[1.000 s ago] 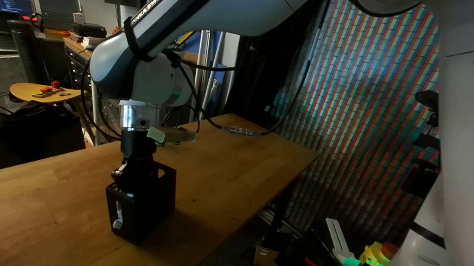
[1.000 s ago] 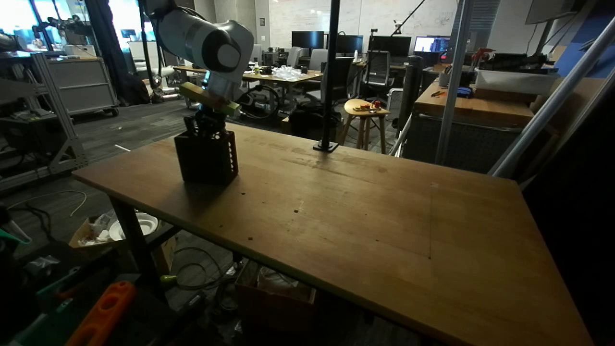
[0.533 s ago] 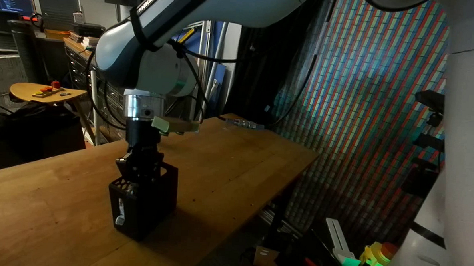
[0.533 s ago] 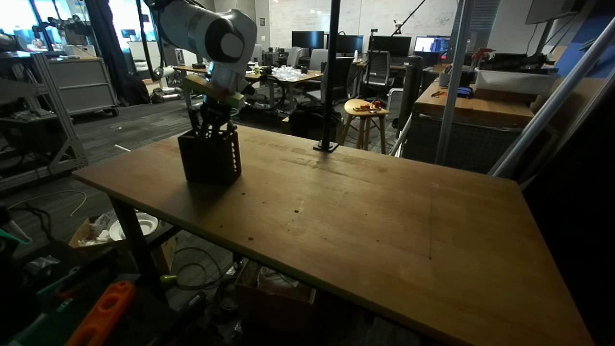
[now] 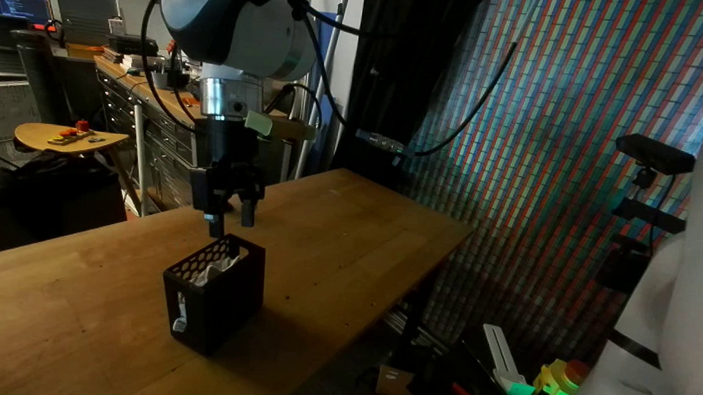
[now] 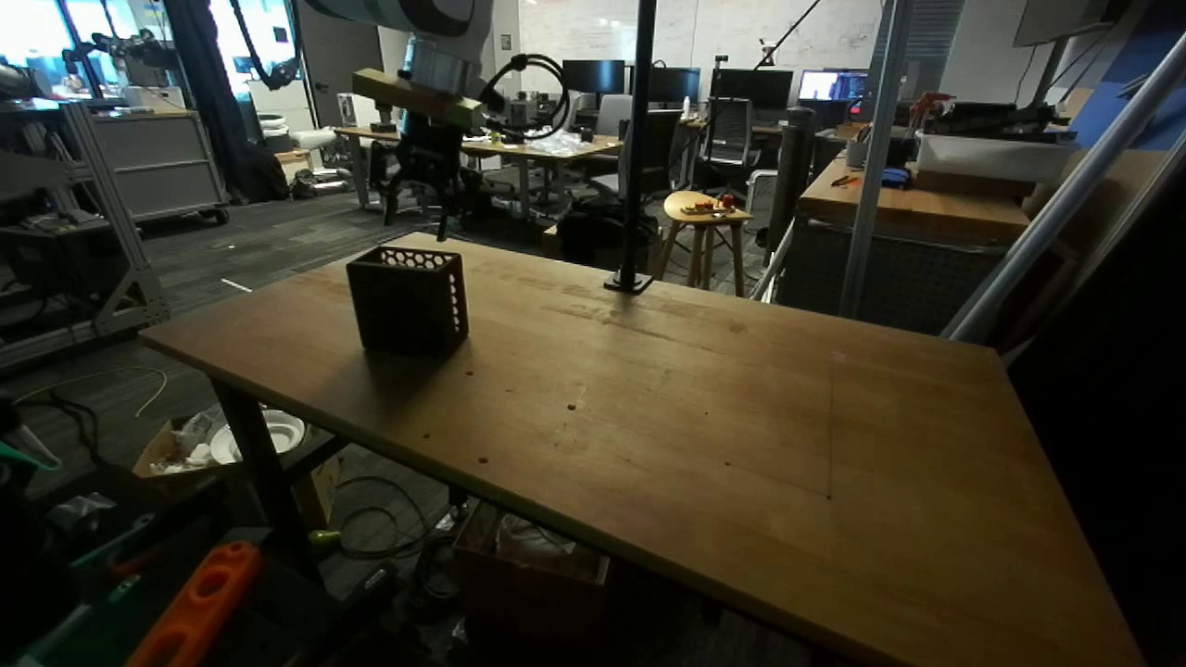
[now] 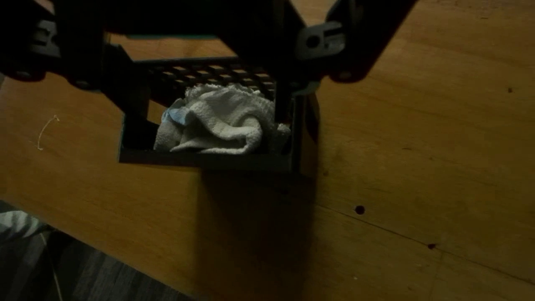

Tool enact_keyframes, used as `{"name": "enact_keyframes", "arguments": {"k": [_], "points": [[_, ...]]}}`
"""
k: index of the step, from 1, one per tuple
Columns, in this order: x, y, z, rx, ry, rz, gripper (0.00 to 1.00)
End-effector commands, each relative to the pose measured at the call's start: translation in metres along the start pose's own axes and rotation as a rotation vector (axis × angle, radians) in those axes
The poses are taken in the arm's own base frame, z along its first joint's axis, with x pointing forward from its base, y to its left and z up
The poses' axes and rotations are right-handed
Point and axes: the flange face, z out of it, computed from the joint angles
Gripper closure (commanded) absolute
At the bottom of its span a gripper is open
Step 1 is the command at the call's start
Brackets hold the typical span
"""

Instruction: Place the towel in the basket and push it down

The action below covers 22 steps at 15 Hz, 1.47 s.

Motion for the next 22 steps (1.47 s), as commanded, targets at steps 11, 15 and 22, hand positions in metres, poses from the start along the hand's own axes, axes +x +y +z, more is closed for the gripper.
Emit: {"name": "enact_keyframes", "arguments": {"k": [11, 15, 22], "points": [[0.014, -0.036, -0.03, -0.118, 0.037, -0.039, 1.0], [0.014, -0.049, -0.027, -0.212, 0.001, -0.061, 1.0], [0.023, -0.066, -0.019, -0.319, -0.024, -0.101, 1.0]]}}
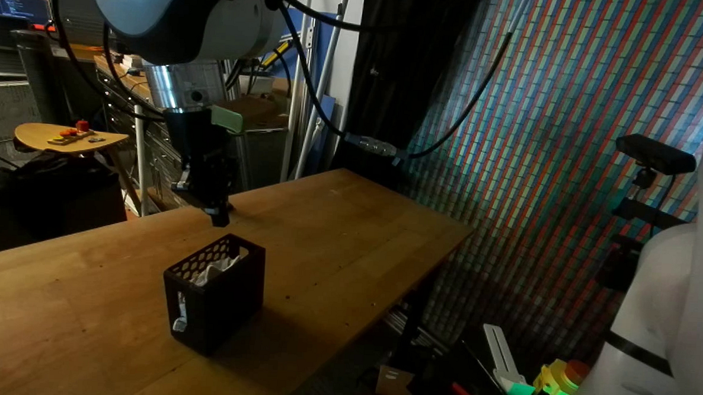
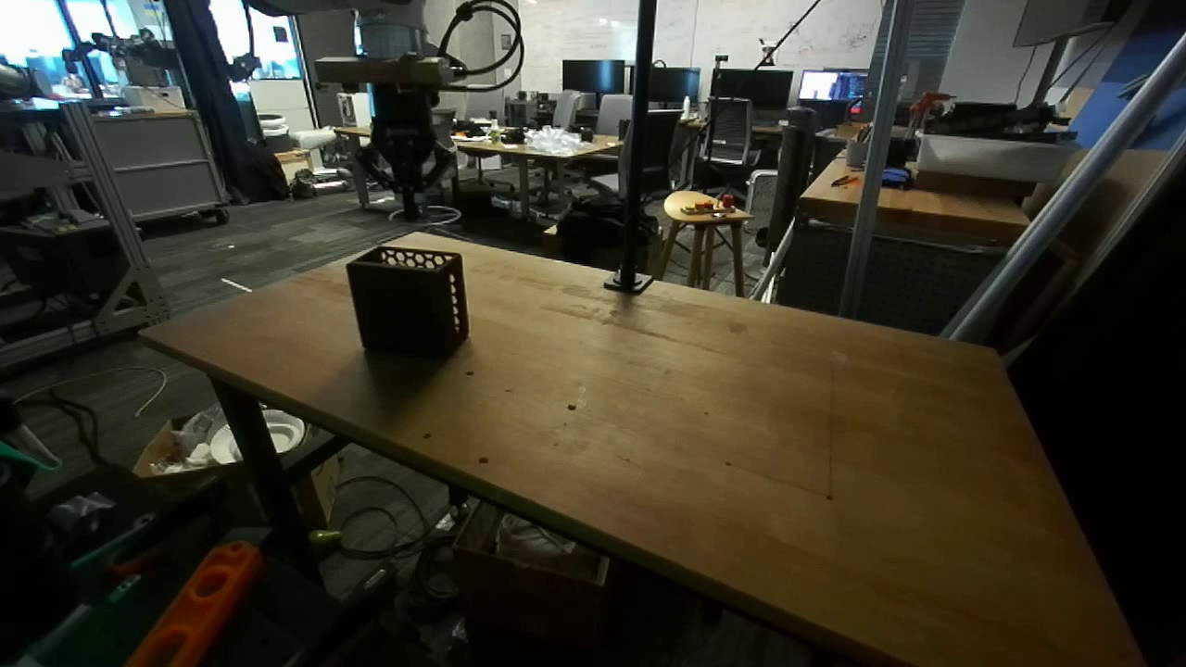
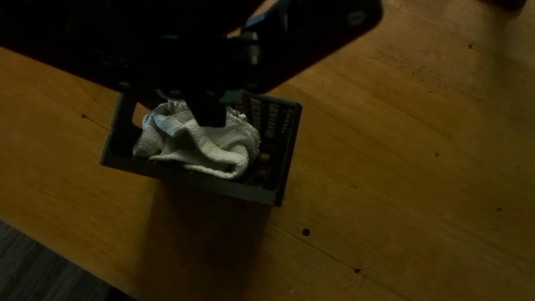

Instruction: Place the towel in the basket and push it down

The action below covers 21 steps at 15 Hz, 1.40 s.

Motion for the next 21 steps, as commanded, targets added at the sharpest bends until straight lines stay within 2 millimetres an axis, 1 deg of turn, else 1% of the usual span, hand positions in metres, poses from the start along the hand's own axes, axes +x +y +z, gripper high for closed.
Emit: {"name": "enact_keyframes", "arguments": {"k": [1, 3, 7, 10, 16, 21], "points": [[0.009, -0.004, -0.007, -0.034, -0.005, 0.013, 1.0], [0.008, -0.001, -0.003, -0.031, -0.017, 0.046, 1.0], [-0.001, 0.007, 0.01, 0.001, -0.054, 0.192, 1.0], [-0.002, 0.009, 0.017, 0.031, -0.056, 0.261, 1.0], [0.004, 0.009, 0.022, 0.074, -0.022, 0.299, 1.0], [0.007, 0.008, 0.03, 0.089, 0.005, 0.303, 1.0]]}}
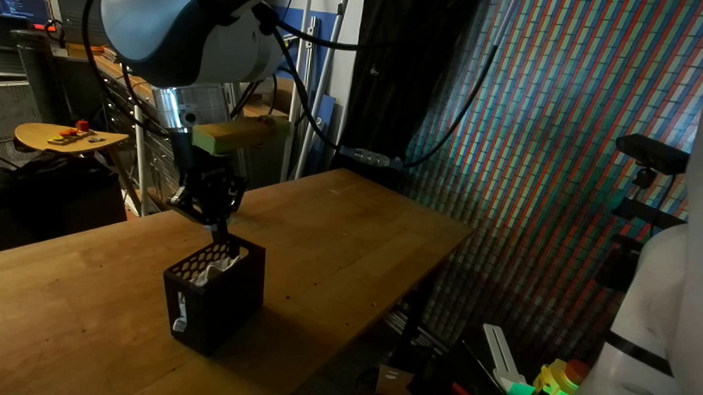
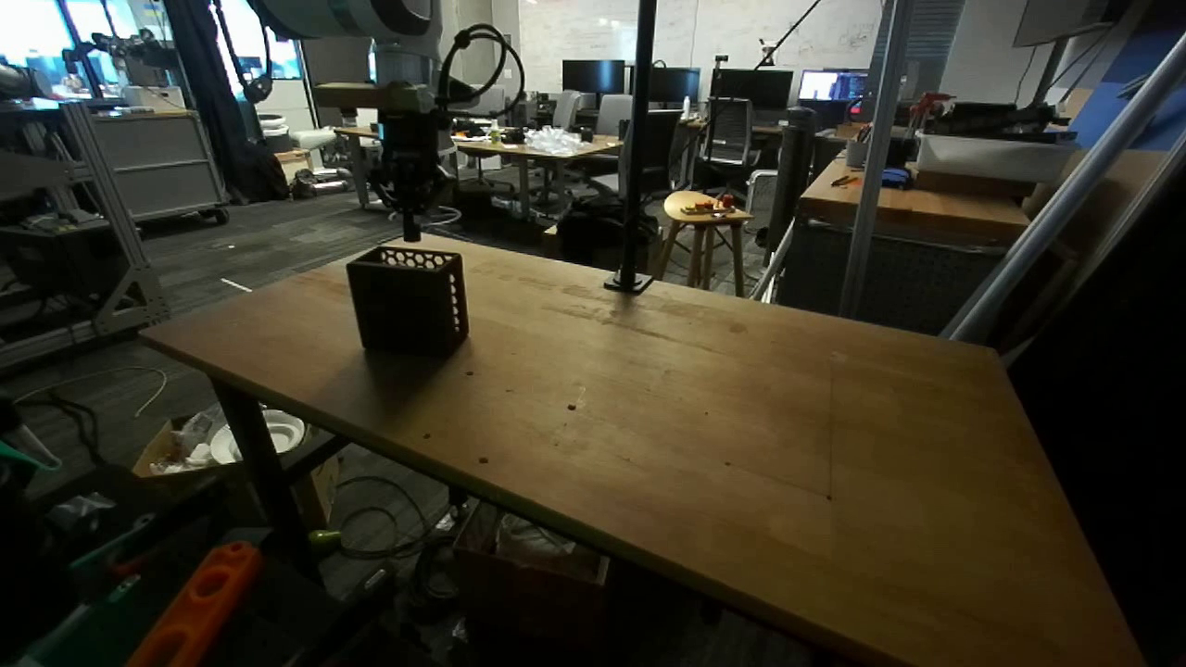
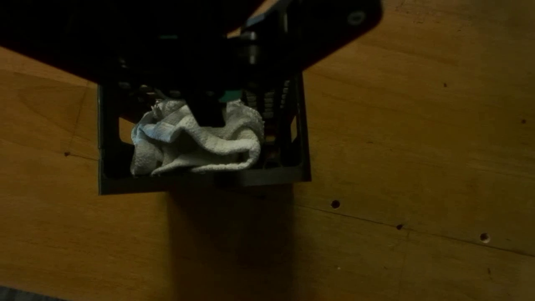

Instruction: Place the towel in the basket and push it down

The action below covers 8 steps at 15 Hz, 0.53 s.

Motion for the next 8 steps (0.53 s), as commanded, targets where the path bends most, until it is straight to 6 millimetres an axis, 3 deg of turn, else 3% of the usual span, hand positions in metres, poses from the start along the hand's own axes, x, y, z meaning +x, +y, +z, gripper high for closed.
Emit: {"name": "enact_keyframes", "arguments": {"k": [1, 8], "points": [[0.002, 0.0, 0.004, 0.024, 0.037, 0.016, 1.0], [0.007, -0.002, 0.032, 0.038, 0.052, -0.01, 1.0]]}}
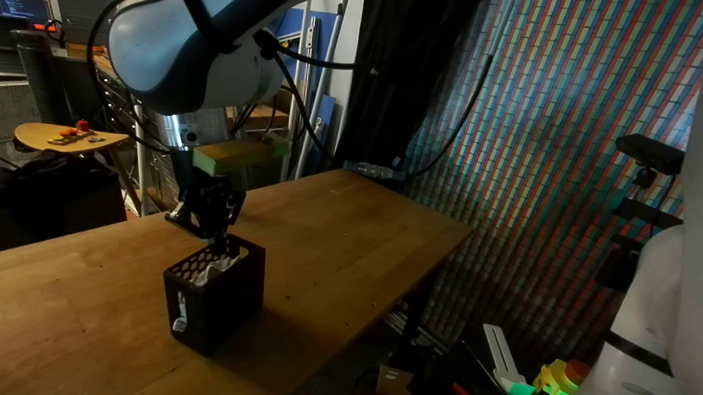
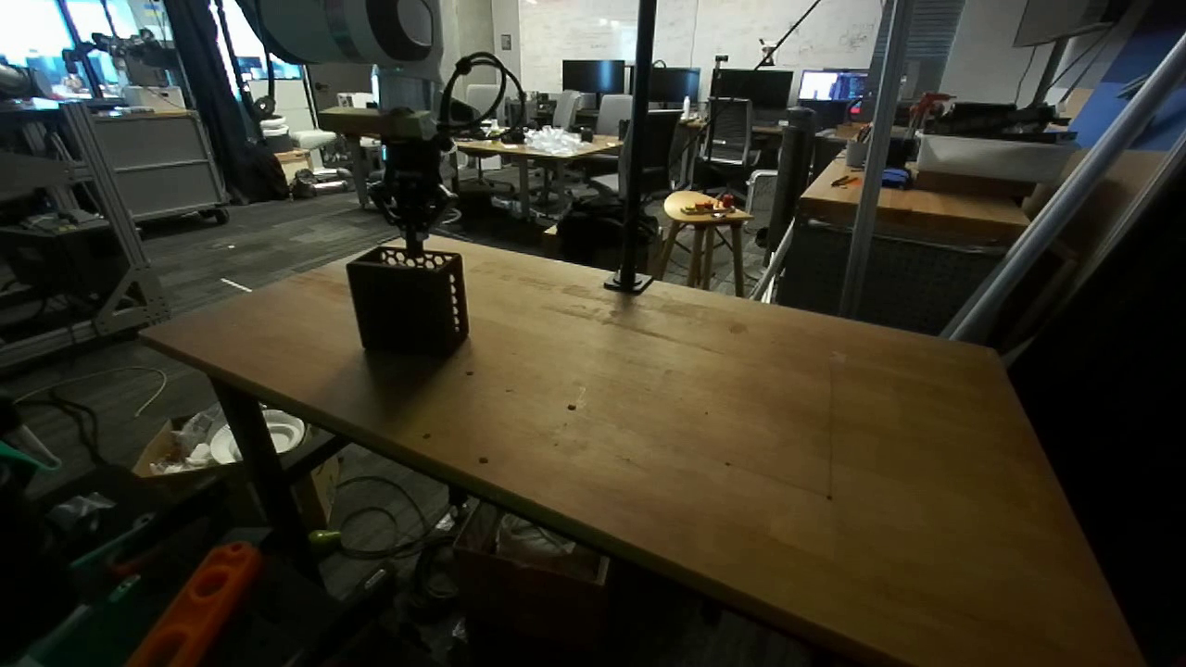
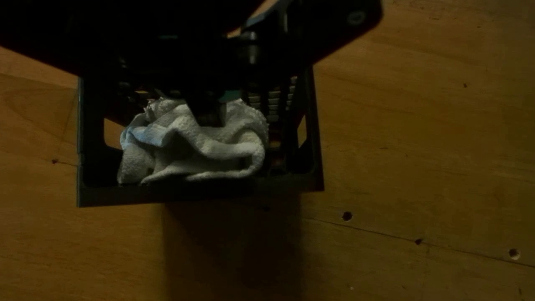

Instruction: Place the towel in the basket and push it down

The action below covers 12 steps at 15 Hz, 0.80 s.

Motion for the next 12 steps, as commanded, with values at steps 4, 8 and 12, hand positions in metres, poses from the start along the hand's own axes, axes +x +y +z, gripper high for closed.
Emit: {"name": "enact_keyframes", "arguments": {"k": [4, 8, 12], "points": [[0.002, -0.007, 0.045, 0.074, -0.011, -0.025, 1.0], [-0.001, -0.016, 0.097, 0.192, -0.056, -0.054, 1.0], [-0.004, -0.02, 0.114, 0.298, -0.061, -0.081, 1.0]]}}
